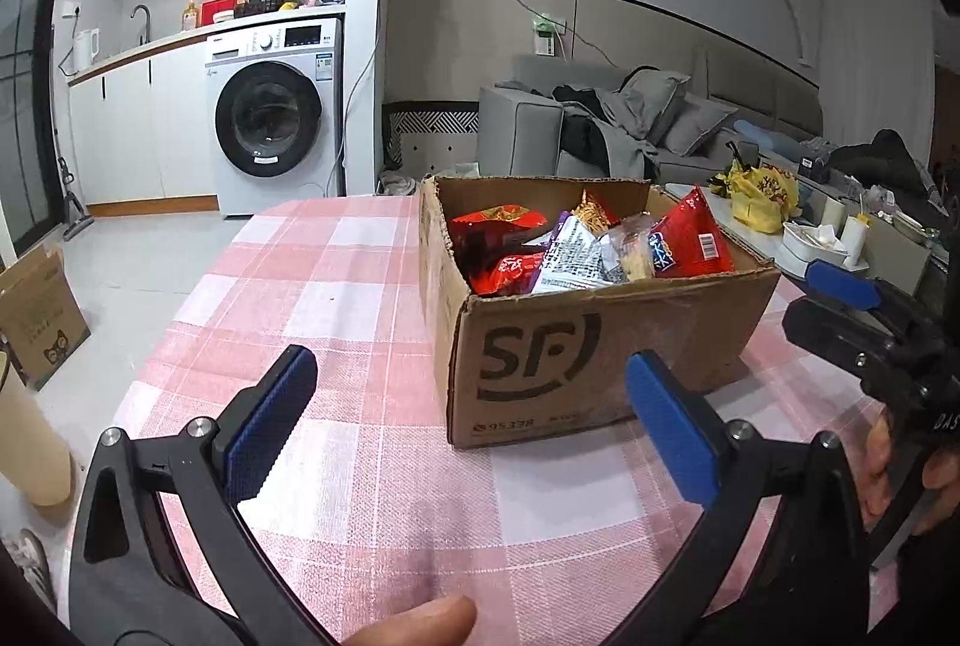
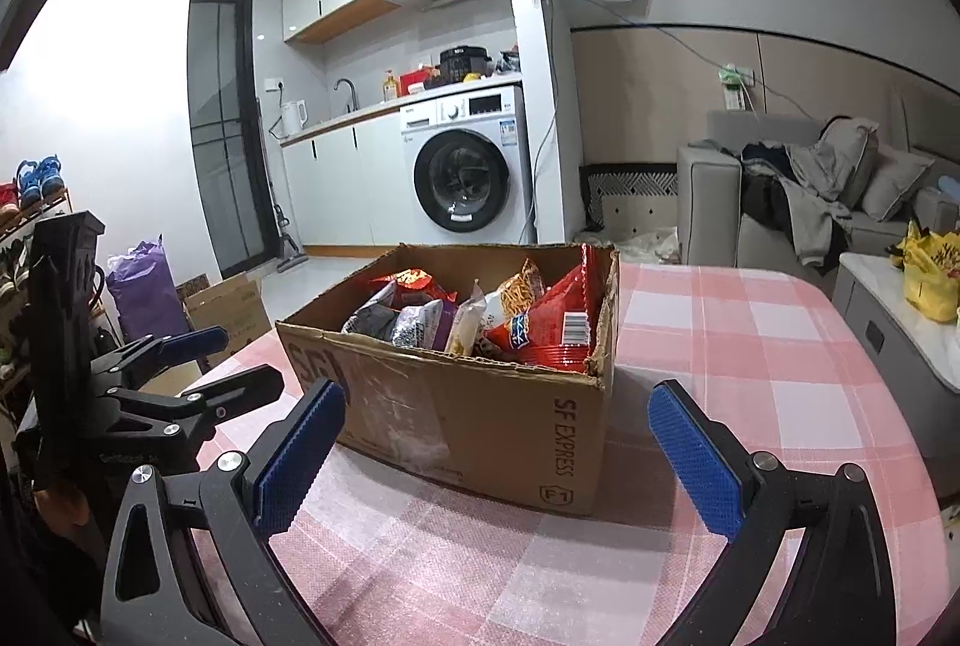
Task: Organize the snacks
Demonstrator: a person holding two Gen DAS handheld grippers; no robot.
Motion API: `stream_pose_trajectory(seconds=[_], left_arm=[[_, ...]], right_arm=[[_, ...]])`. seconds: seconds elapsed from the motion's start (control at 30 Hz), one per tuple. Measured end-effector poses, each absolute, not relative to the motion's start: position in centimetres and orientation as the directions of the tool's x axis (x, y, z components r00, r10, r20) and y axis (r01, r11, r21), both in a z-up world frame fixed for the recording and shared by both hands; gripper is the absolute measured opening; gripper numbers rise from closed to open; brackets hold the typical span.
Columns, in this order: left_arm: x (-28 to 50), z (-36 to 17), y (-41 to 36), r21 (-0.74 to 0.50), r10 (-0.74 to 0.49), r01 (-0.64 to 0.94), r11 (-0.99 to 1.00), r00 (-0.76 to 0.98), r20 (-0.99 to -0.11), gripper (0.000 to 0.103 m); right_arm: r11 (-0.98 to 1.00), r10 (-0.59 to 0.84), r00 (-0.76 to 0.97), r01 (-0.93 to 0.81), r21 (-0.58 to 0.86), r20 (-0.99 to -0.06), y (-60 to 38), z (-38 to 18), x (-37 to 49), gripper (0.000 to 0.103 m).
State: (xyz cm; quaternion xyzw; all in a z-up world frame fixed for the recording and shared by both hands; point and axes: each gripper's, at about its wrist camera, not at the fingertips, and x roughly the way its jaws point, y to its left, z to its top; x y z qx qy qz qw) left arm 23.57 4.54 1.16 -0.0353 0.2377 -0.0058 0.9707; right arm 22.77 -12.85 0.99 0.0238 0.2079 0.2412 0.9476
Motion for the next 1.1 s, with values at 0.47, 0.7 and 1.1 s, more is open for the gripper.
stream_pose_trajectory(seconds=[0.47, 0.7, 1.1], left_arm=[[23.9, 0.8, 4.5, -0.064, -0.005, -0.025, 0.998, 0.898, -0.440, 0.103], [24.0, 0.7, 4.4, -0.061, -0.001, -0.029, 0.998, 0.896, -0.443, 0.103], [23.8, 0.7, 4.7, -0.065, 0.002, -0.034, 0.997, 0.898, -0.440, 0.103]], right_arm=[[0.890, 0.449, 0.829, -0.450, 0.079, -0.334, -12.0, 0.9, 21.6, 0.103], [0.888, 0.454, 0.827, -0.451, 0.092, -0.332, -12.2, 0.7, 21.6, 0.103], [0.887, 0.457, 0.825, -0.450, 0.104, -0.333, -12.4, 0.8, 21.7, 0.103]])
